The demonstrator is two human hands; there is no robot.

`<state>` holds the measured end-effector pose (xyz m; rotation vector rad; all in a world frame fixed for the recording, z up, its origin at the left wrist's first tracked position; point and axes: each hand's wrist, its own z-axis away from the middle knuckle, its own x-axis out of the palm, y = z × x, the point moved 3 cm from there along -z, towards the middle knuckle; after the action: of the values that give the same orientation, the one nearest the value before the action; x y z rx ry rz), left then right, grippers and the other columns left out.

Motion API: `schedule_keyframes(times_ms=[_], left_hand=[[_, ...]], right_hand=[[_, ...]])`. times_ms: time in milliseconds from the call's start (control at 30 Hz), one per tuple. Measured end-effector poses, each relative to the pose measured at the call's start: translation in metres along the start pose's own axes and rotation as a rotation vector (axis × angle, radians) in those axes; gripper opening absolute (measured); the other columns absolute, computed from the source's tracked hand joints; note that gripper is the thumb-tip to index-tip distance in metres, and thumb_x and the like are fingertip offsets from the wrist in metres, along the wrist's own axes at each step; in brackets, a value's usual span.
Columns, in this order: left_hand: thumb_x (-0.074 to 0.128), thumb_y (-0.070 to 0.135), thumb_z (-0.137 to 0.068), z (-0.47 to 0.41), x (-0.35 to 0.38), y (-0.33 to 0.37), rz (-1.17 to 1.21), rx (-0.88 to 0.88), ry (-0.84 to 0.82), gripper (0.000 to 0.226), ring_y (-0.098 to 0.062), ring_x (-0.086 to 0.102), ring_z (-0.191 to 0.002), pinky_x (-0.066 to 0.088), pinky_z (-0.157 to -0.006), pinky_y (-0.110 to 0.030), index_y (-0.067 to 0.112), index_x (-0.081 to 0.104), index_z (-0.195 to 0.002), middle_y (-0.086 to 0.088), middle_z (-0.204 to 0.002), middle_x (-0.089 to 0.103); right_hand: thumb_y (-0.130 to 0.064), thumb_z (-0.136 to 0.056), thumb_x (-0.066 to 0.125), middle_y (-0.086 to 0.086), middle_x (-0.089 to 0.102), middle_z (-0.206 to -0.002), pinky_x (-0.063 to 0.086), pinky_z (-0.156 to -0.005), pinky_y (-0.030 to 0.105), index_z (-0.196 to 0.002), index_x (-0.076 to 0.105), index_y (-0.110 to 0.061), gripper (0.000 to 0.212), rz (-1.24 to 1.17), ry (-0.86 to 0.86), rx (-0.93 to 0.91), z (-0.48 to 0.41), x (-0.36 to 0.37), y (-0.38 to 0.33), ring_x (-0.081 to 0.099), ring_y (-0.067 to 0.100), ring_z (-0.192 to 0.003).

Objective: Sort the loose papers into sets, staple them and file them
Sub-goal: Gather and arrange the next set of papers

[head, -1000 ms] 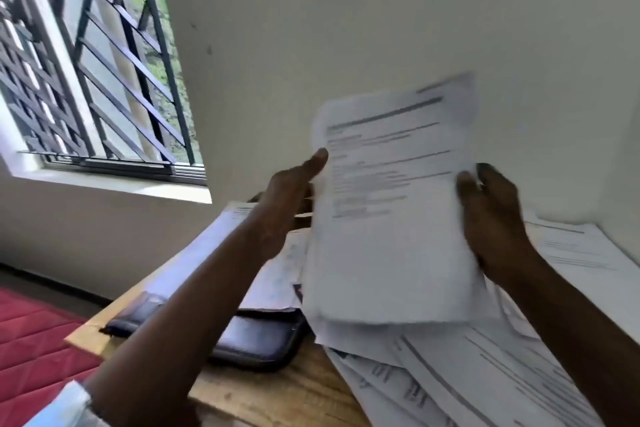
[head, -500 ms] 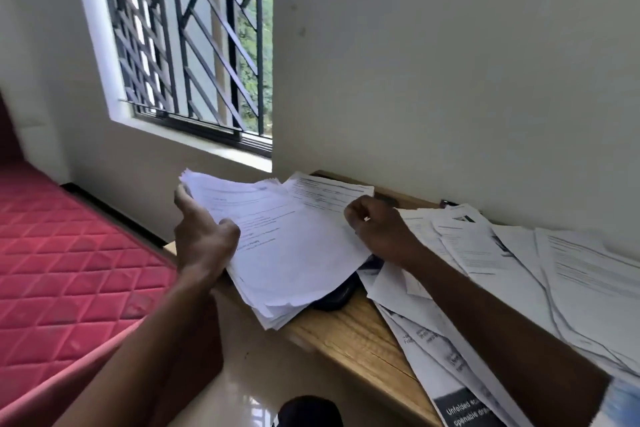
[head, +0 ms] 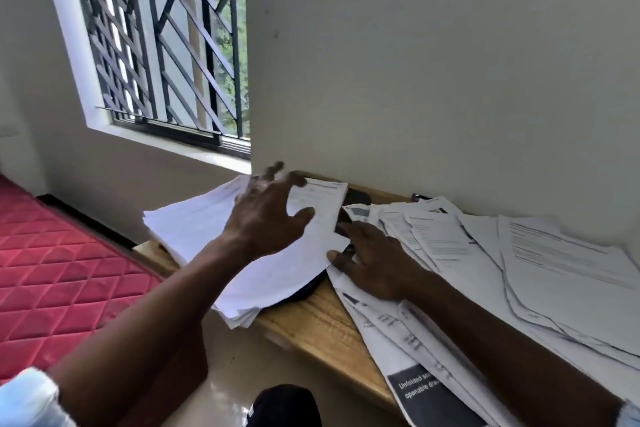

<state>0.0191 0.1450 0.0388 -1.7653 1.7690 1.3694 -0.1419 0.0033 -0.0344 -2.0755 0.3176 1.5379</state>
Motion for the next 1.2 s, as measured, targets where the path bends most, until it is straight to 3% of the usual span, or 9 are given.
schedule_keyframes(times_ms=[100, 300, 400, 533, 633, 767, 833, 933, 1200], left_hand=[[0.077, 0.045, -0.089, -0.027, 0.021, 0.028, 0.16, 0.084, -0.114, 0.04, -0.019, 0.06, -0.12, 0.047, -0.093, -0.032, 0.029, 0.067, -0.124, 0.005, -0.135, 0.063], [0.076, 0.039, -0.082, -0.086, 0.075, 0.054, 0.316, 0.05, -0.326, 0.018, -0.016, 0.07, -0.1, 0.057, -0.089, -0.038, 0.024, 0.073, -0.091, 0.01, -0.1, 0.075], [0.07, 0.047, -0.075, -0.114, 0.104, 0.053, 0.295, 0.047, -0.404, 0.027, -0.017, 0.07, -0.098, 0.057, -0.086, -0.036, 0.025, 0.075, -0.091, 0.007, -0.099, 0.076], [0.061, 0.036, -0.082, -0.146, 0.142, 0.051, 0.041, 0.089, -0.58, 0.021, -0.024, 0.066, -0.084, 0.05, -0.068, -0.031, 0.018, 0.07, -0.077, 0.0, -0.083, 0.072], [0.058, 0.036, -0.086, -0.162, 0.162, 0.045, -0.068, 0.103, -0.587, 0.021, -0.023, 0.065, -0.084, 0.052, -0.071, -0.03, 0.019, 0.069, -0.078, 0.0, -0.088, 0.072], [0.06, 0.055, -0.093, -0.171, 0.178, 0.041, -0.054, 0.051, -0.526, 0.048, -0.017, 0.061, -0.07, 0.052, -0.071, -0.032, 0.018, 0.06, -0.062, 0.003, -0.07, 0.065], [0.071, 0.047, -0.091, -0.17, 0.181, 0.036, 0.133, 0.014, -0.563, 0.04, -0.015, 0.067, -0.069, 0.053, -0.069, -0.03, 0.024, 0.067, -0.059, 0.007, -0.066, 0.068], [0.078, 0.024, -0.091, -0.165, 0.175, 0.028, 0.486, -0.027, -0.64, 0.007, -0.02, 0.077, -0.086, 0.06, -0.079, -0.034, 0.02, 0.083, -0.095, -0.001, -0.088, 0.08], [0.068, 0.002, -0.093, -0.162, 0.168, 0.018, 0.919, -0.112, -0.711, 0.025, -0.033, 0.072, -0.093, 0.06, -0.079, -0.035, 0.009, 0.077, -0.115, -0.02, -0.108, 0.077]], right_hand=[[-0.072, -0.091, 0.036, -0.001, 0.037, -0.157, 0.034, -0.117, 0.05, -0.15, 0.039, -0.032, 0.071, 0.009, 0.205, -0.042, 0.003, -0.014, 0.019, 0.033, 0.023, -0.147], [-0.06, -0.092, 0.056, 0.002, 0.053, -0.147, 0.039, -0.113, 0.051, -0.143, 0.053, -0.022, 0.063, -0.045, 0.635, 0.062, 0.007, -0.039, 0.073, 0.047, 0.025, -0.14], [-0.068, -0.09, 0.055, -0.01, 0.049, -0.151, 0.029, -0.118, 0.037, -0.147, 0.047, -0.03, 0.069, -0.167, 0.473, 0.258, 0.015, -0.031, 0.1, 0.04, 0.016, -0.144], [-0.082, -0.093, 0.026, -0.003, 0.02, -0.169, 0.005, -0.126, 0.055, -0.159, 0.023, -0.034, 0.082, 0.143, 0.031, 0.5, 0.024, -0.016, 0.113, 0.009, 0.029, -0.158], [-0.085, -0.09, 0.011, 0.009, 0.022, -0.168, 0.0, -0.121, 0.066, -0.16, 0.023, -0.028, 0.09, 0.307, -0.057, 0.648, 0.029, -0.024, 0.11, 0.014, 0.043, -0.154], [-0.088, -0.087, 0.008, 0.017, 0.051, -0.144, 0.018, -0.114, 0.066, -0.143, 0.047, -0.016, 0.099, 0.512, -0.072, 0.732, 0.036, -0.042, 0.107, 0.045, 0.048, -0.134], [-0.088, -0.086, 0.011, 0.017, 0.058, -0.135, 0.027, -0.111, 0.063, -0.132, 0.057, -0.015, 0.098, 0.545, -0.046, 0.752, 0.039, -0.048, 0.107, 0.053, 0.045, -0.126], [-0.087, -0.088, 0.012, 0.015, 0.063, -0.124, 0.036, -0.104, 0.056, -0.12, 0.064, -0.015, 0.094, 0.558, -0.001, 0.762, 0.039, -0.049, 0.11, 0.059, 0.039, -0.117], [-0.077, -0.094, 0.018, 0.003, 0.055, -0.136, 0.041, -0.103, 0.045, -0.127, 0.055, -0.022, 0.075, 0.463, 0.165, 0.697, 0.035, -0.032, 0.125, 0.049, 0.027, -0.126]])
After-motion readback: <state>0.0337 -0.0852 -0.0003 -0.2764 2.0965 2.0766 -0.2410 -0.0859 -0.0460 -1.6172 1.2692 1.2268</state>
